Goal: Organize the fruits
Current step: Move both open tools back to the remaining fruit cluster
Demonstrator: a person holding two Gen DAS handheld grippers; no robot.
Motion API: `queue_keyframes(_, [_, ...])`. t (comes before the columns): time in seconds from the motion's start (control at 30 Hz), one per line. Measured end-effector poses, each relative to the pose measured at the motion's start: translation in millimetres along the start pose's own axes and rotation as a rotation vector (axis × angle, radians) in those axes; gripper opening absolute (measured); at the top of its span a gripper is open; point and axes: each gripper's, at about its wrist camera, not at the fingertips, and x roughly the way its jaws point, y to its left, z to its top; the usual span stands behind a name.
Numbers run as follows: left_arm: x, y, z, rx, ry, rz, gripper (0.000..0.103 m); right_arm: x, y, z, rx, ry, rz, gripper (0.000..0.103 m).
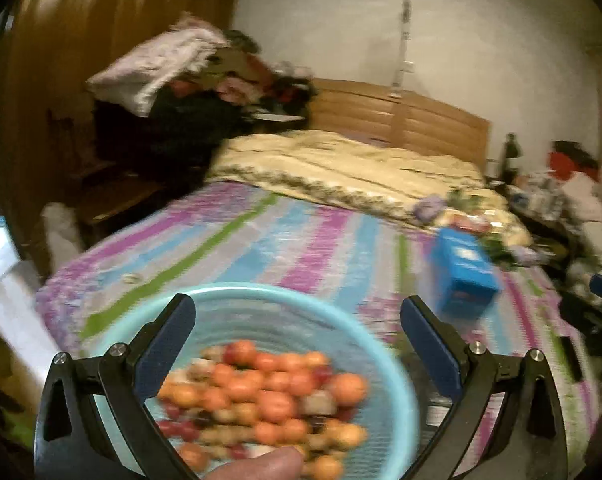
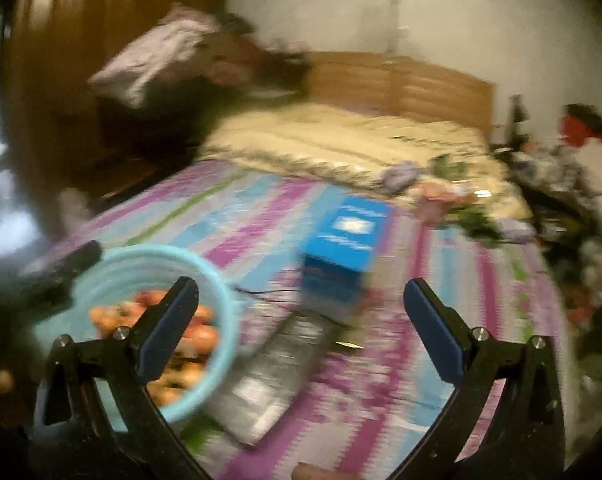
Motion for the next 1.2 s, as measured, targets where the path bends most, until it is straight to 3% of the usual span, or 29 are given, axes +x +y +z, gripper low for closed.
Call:
queue_keyframes(0.23, [0, -108, -12, 0.135, 0.019, -0.177, 0.103, -41, -79, -23, 0.069, -0.025, -0.221, 0.103])
queue_keyframes(0.47, [8, -210, -35, 0.233, 0.095, -0.329, 0.103, -61, -136, -48, 0.13, 0.007, -0.302, 0.103])
queue_keyframes(0.77, [17, -281, -53, 0.28, 0.147, -0.36, 0.103, -64, -186, -78, 0.195, 0.051, -0.313, 0.103])
queue_keyframes(1.2, [47, -322, -88, 0.326, 0.247, -0.334, 0.103, -46, -231, -107, 0.236, 0.133, -0.265, 0.103])
